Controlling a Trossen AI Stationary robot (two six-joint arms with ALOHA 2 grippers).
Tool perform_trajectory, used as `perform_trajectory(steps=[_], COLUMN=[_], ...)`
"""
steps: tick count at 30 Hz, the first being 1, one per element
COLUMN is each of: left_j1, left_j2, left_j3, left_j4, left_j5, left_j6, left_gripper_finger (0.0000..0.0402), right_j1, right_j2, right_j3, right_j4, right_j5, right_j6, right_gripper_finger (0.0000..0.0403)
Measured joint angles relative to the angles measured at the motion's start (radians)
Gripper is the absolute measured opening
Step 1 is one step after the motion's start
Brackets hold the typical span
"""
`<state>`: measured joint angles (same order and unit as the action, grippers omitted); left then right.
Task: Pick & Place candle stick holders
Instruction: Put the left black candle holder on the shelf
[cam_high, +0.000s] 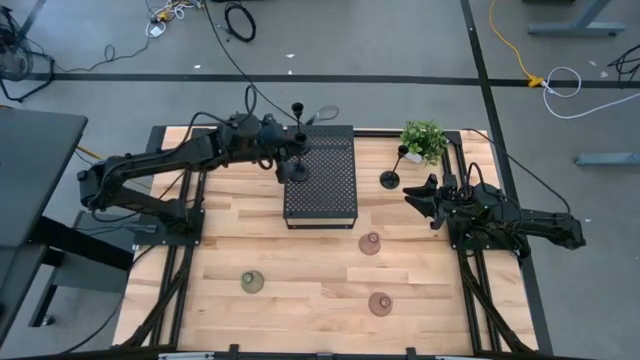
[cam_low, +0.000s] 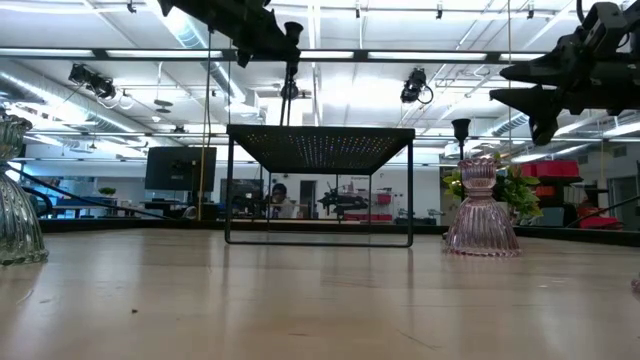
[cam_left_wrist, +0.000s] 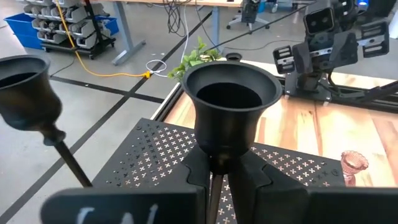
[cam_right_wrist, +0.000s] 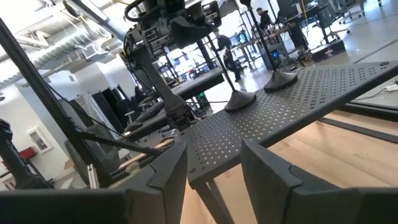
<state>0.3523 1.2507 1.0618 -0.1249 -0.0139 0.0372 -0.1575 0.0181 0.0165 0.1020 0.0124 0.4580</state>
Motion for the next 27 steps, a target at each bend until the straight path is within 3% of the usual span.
perform_trajectory(steps=[7, 15, 27], left_j1=[0.0, 0.0, 0.0], left_j2=[0.0, 0.0, -0.001], left_j3=[0.0, 0.0, 0.0], left_j4=[0.001, -0.004, -0.035], left_j5=[0.0, -0.016, -0.115], left_j6=[-0.008, -0.026, -0.019], left_gripper_finger=[0.0035, 0.0087, 0.0062], right_j1=[0.0, 0.0, 0.0], right_j2=[0.0, 0.0, 0.0], right_j3=[0.0, 0.0, 0.0], right_j4=[0.0, 0.0, 0.0], right_j5=[-0.002, -0.003, -0.002], right_j6=[0.001, 0.004, 0.004], right_gripper_finger=[0.015, 0.015, 0.015])
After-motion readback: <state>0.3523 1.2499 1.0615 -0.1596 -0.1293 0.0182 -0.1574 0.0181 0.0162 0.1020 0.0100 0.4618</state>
